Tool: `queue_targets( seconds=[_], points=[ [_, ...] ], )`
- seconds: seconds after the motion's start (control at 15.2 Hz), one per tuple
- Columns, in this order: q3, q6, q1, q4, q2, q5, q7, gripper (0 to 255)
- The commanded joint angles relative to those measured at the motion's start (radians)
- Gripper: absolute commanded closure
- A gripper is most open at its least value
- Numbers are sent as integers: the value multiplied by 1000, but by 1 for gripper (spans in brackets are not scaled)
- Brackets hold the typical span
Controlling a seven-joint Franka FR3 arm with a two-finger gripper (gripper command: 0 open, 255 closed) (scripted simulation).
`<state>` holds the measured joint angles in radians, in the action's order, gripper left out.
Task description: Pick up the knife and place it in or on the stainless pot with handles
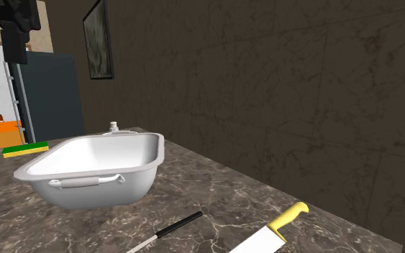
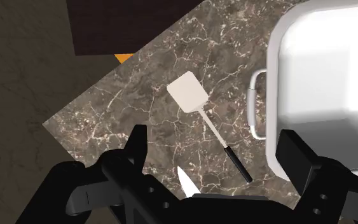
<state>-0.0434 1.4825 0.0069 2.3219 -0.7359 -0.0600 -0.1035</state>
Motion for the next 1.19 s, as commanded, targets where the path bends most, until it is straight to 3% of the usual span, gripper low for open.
queue_targets(
  seconds=[0.0, 0.53, 1.12],
  points=[
    [0, 0, 0, 0, 0, 0, 0, 0],
    [15, 204, 25, -64, 279, 55, 148, 0],
    [7, 365, 48, -234, 617, 108, 284, 0]
  ],
)
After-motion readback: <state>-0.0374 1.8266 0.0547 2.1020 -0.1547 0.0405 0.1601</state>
